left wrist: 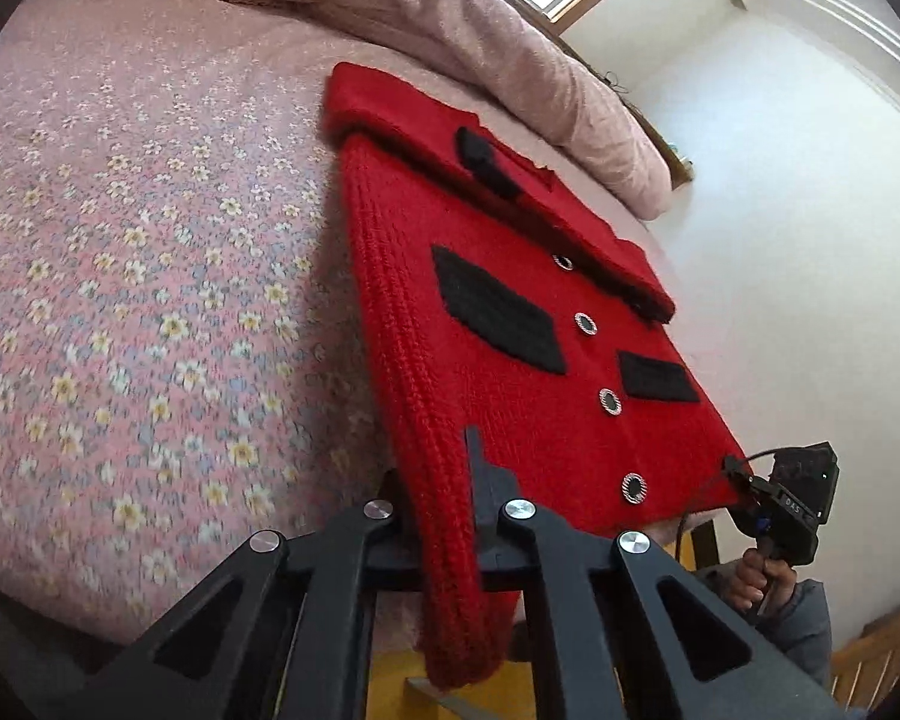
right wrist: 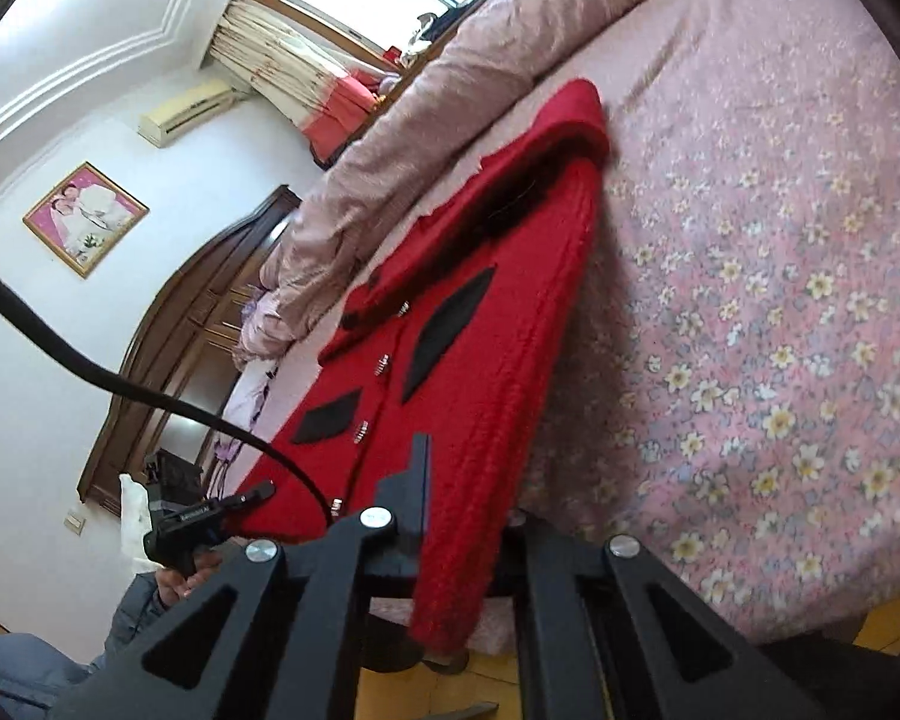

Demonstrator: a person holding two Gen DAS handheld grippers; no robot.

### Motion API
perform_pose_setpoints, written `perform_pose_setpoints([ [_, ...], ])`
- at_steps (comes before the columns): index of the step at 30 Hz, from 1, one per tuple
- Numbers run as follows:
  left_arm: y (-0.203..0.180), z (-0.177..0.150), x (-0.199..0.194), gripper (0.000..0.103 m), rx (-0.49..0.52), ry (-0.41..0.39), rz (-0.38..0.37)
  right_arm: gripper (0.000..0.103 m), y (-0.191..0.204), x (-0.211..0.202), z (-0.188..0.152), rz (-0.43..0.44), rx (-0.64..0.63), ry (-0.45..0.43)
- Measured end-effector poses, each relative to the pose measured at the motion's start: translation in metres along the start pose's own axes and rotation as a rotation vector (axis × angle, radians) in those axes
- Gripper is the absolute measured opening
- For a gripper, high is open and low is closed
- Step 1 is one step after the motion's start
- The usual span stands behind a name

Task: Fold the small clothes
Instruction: 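Lift the hem and fold it toward the collar with the left gripper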

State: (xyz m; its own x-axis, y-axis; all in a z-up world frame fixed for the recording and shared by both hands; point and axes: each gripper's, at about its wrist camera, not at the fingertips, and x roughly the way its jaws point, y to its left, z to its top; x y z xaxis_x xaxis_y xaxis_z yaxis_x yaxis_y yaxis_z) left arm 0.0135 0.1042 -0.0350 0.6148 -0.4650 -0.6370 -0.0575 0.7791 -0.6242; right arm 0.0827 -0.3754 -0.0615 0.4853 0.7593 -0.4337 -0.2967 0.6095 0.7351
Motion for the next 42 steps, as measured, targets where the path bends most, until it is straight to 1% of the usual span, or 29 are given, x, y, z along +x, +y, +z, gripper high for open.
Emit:
perform_pose_setpoints([
  [4,0.001,-0.015,-0.014,0.0,-0.006,0.018,-0.015,0.005,0.007,-0.012,-0.01,-0.008,-0.005,0.016],
  [9,0.007,-0.036,-0.041,0.0,-0.024,0.043,-0.031,0.005,0.014,-0.05,-0.034,-0.056,-0.029,0.031],
  [12,0.007,-0.044,-0.046,0.0,-0.031,0.045,-0.033,0.006,0.021,-0.054,-0.042,-0.104,-0.054,0.034],
  [14,0.009,-0.04,-0.044,0.0,-0.029,0.036,-0.02,0.006,0.022,-0.046,-0.038,-0.138,-0.066,0.044],
  [18,0.004,-0.016,-0.028,0.0,-0.026,0.023,-0.01,0.006,0.02,-0.035,-0.024,-0.186,-0.086,0.032],
  [21,-0.005,0.005,-0.019,0.001,-0.009,0.007,-0.004,0.006,0.03,-0.026,0.003,-0.232,-0.153,-0.008],
  [24,-0.019,0.027,-0.012,0.001,0.037,-0.042,-0.007,0.006,0.045,-0.008,0.036,-0.26,-0.258,-0.041],
  [26,-0.025,0.05,-0.007,0.001,0.056,-0.081,-0.014,0.006,0.054,0.004,0.054,-0.288,-0.326,-0.054],
  [28,-0.027,0.069,-0.002,0.001,0.048,-0.117,-0.041,0.006,0.057,0.015,0.072,-0.304,-0.356,-0.07],
  [30,-0.026,0.083,0.003,0.001,0.054,-0.151,-0.04,0.006,0.059,0.024,0.085,-0.307,-0.368,-0.089],
  [31,-0.026,0.096,0.008,0.001,0.053,-0.164,-0.032,0.006,0.058,0.029,0.094,-0.309,-0.373,-0.1],
  [33,-0.024,0.111,0.016,0.001,0.039,-0.184,-0.026,0.006,0.056,0.035,0.108,-0.305,-0.366,-0.121],
  [34,-0.022,0.122,0.019,0.001,0.028,-0.202,-0.035,0.006,0.055,0.037,0.114,-0.296,-0.36,-0.137],
  [36,-0.017,0.133,0.018,0.001,0.026,-0.232,-0.049,0.006,0.053,0.037,0.125,-0.263,-0.344,-0.181],
  [38,-0.016,0.148,0.018,0.001,0.034,-0.272,-0.076,0.006,0.049,0.036,0.137,-0.223,-0.327,-0.219],
  [40,-0.016,0.162,0.019,0.001,0.045,-0.293,-0.107,0.006,0.046,0.036,0.147,-0.195,-0.319,-0.237],
  [42,-0.017,0.17,0.021,0.001,0.064,-0.306,-0.119,0.006,0.044,0.037,0.157,-0.163,-0.321,-0.255],
])
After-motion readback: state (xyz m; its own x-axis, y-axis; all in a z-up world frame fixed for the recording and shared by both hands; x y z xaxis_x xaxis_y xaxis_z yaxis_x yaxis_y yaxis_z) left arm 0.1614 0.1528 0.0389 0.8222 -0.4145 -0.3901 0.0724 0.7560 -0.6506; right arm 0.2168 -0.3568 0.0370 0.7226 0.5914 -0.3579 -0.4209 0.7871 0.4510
